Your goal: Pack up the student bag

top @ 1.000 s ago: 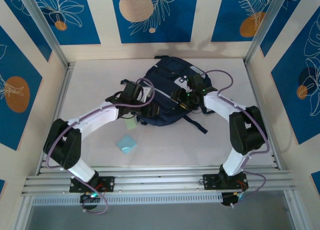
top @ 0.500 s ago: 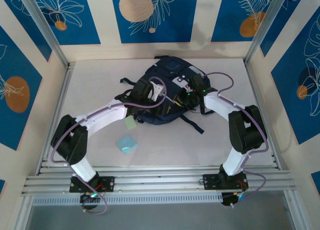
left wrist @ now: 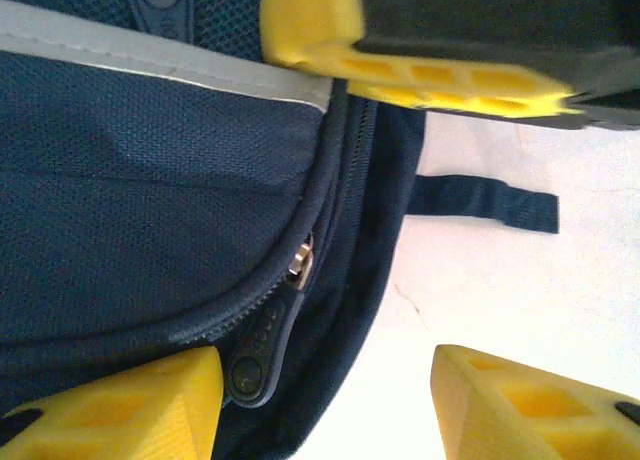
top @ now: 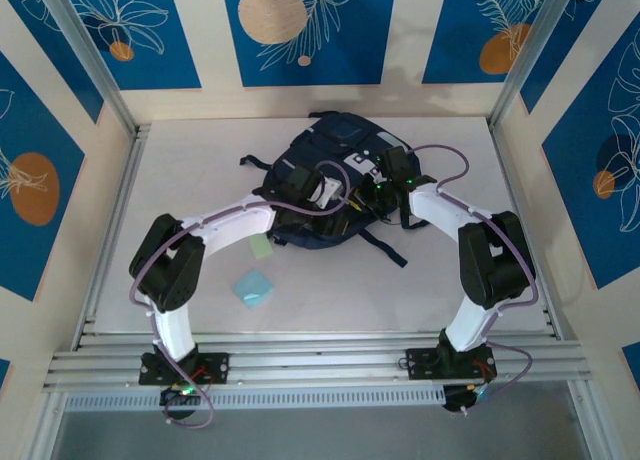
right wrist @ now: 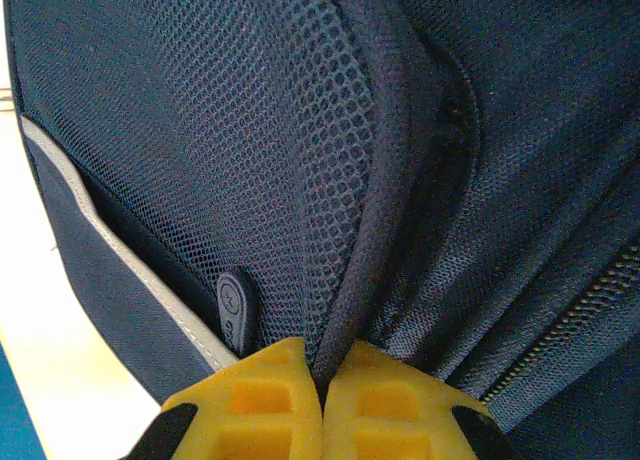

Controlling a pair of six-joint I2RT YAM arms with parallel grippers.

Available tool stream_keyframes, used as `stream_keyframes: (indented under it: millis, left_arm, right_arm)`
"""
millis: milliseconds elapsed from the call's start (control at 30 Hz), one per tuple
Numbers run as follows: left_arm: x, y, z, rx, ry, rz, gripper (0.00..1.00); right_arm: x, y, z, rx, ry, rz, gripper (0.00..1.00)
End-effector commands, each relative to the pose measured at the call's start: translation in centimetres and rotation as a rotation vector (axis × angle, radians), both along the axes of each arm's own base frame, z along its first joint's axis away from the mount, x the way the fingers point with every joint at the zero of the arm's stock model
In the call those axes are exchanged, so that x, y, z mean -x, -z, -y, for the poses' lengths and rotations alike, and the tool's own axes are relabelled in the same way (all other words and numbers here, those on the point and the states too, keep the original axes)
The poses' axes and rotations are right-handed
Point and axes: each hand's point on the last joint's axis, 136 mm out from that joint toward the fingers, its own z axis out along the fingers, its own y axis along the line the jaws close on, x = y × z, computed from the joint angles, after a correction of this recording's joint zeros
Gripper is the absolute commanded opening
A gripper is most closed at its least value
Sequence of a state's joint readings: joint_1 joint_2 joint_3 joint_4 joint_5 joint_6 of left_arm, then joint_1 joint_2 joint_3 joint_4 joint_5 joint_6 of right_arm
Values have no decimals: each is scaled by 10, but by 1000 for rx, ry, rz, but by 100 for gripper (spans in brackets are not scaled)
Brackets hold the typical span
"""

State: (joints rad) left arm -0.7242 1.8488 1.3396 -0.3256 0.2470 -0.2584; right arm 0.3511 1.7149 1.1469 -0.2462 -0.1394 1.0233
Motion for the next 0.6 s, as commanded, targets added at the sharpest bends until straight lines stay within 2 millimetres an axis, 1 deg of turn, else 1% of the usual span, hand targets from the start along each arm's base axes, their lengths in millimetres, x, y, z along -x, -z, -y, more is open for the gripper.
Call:
stream_keyframes:
  millis: [0, 100, 267, 333, 400, 467, 500, 567]
  left_arm:
    - [-7, 8, -1, -60, -19, 10, 52]
    - [-21, 9, 0, -83, -59, 39, 44]
    - [-43, 11, -1, -113, -136, 80, 43]
    - [-48, 13, 0, -118, -154, 92, 34]
    - [-48, 15, 2, -118, -143, 85, 17]
    - [-44, 16, 2, -121, -129, 72, 4]
    - [-40, 16, 0, -125, -114, 59, 0]
    - [-29, 13, -3, -114, -73, 33, 0]
  right_arm:
    - [-8, -37, -17, -90, -44, 111, 0]
    - [-8, -38, -18, -93, -46, 114, 0]
    - [-6, -40, -18, -97, -47, 119, 0]
    - [-5, -41, -18, -97, -48, 123, 0]
    - [-5, -41, -16, -89, -48, 129, 0]
    - [-5, -40, -13, -78, -50, 135, 0]
    - [-6, -39, -10, -71, -51, 139, 0]
    - [-8, -34, -3, -45, -54, 146, 0]
